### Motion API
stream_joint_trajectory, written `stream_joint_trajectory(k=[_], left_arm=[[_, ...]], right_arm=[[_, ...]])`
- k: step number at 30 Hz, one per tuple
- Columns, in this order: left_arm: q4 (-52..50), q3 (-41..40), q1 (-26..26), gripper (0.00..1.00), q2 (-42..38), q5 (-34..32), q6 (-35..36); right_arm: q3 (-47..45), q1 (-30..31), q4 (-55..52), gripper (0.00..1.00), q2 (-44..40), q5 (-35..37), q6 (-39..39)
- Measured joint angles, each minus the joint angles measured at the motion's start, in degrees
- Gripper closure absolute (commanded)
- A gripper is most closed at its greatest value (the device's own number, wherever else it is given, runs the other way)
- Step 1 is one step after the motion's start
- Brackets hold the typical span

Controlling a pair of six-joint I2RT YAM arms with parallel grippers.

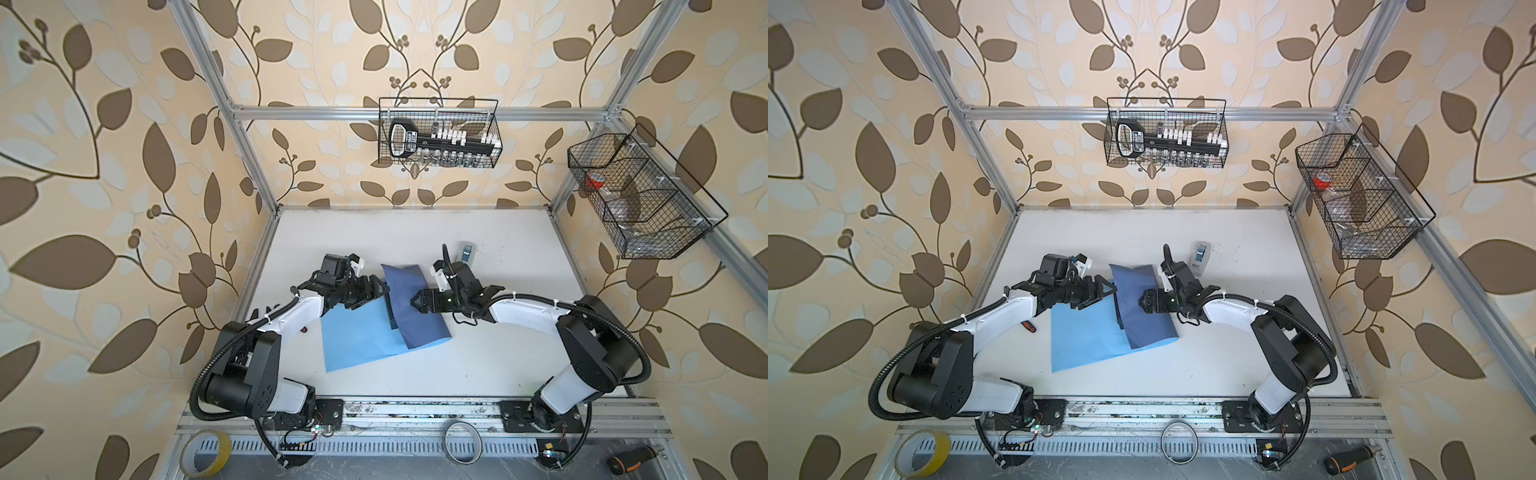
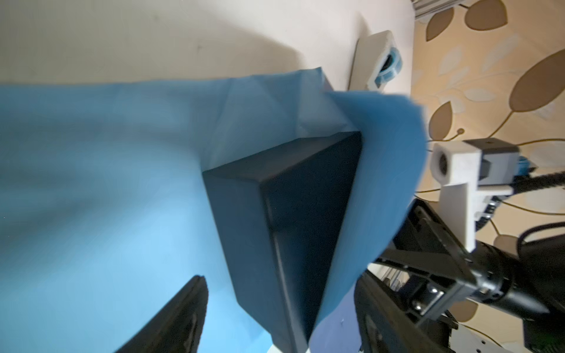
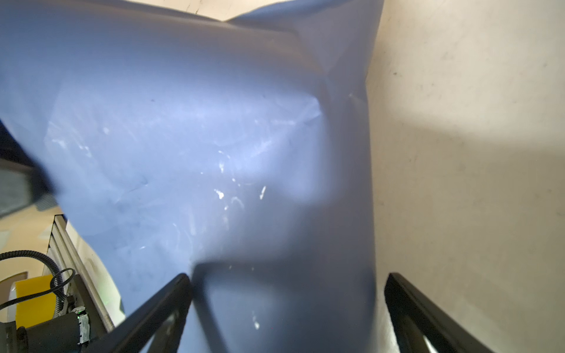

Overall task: Wrap a gift box in wrapping paper
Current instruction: First fold the wrapping paper around the gift box.

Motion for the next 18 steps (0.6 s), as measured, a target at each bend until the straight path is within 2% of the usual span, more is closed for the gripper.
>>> stream_joint_trajectory(k=[9,18], left_arm=[[5.25,0.00,-7.87,0.18,5.42,-0.72,-4.44],[6.67,1.11,-8.24,0.41,8.90,-1.99,-4.35]], right_arm=[[0.07,0.24,0.66,0.00,0.28,0.02,0.22],[0.87,0.20,-1.09,0.00,0.15,0.44,-0.50]])
